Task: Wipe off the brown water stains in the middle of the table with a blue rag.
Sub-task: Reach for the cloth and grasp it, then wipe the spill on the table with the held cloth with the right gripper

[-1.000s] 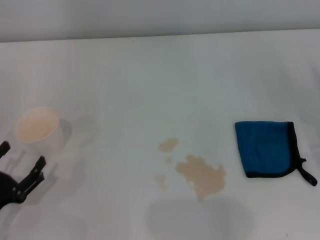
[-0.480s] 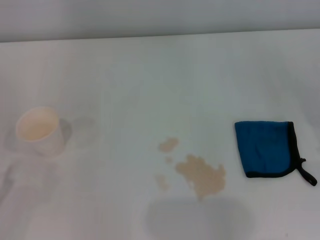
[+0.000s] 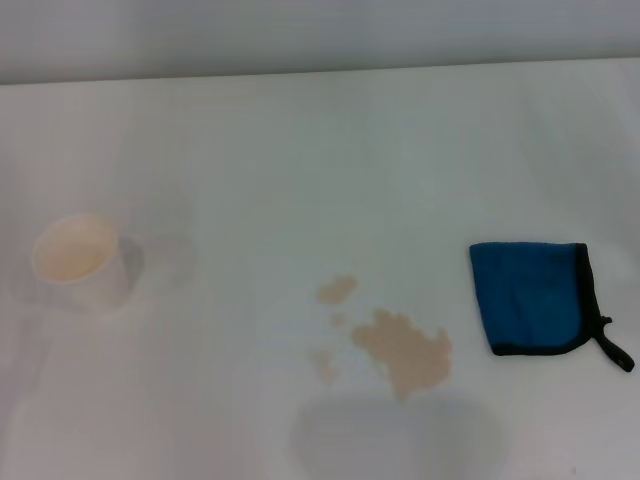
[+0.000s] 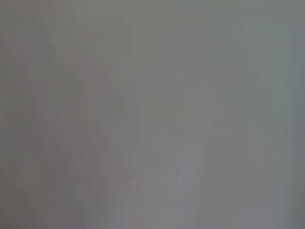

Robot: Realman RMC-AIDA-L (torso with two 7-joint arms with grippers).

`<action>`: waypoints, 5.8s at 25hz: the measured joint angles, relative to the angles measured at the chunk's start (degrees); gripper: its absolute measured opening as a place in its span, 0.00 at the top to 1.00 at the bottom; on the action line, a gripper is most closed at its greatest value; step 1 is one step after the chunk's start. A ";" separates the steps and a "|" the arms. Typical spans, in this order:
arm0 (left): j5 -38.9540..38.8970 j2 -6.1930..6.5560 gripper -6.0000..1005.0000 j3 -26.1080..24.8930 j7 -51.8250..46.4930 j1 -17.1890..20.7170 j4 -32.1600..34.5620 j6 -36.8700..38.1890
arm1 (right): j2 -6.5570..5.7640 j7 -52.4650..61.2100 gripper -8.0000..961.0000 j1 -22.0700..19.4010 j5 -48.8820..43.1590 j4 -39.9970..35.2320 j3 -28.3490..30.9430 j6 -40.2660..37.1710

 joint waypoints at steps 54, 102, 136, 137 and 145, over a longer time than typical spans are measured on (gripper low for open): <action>0.62 0.23 0.12 -0.21 0.03 -5.87 -0.53 3.70 | 1.36 74.20 0.18 28.02 -83.70 -33.19 -61.17 16.46; 2.04 0.09 0.12 -0.25 0.03 -7.15 -0.54 5.18 | 0.99 71.52 0.73 30.67 -83.35 -18.03 -60.88 7.75; 2.09 0.09 0.13 -0.25 0.03 -8.66 -0.53 6.04 | 1.49 63.09 0.94 35.25 -51.22 -17.77 -72.68 14.89; 2.10 0.09 0.13 -0.25 0.03 -8.73 -0.53 6.04 | 1.48 62.96 0.94 35.54 -49.93 -17.73 -73.78 14.95; 2.13 0.09 0.13 -0.25 0.03 -9.19 -0.53 6.04 | 1.68 61.24 0.94 38.00 -40.66 -16.40 -82.06 15.62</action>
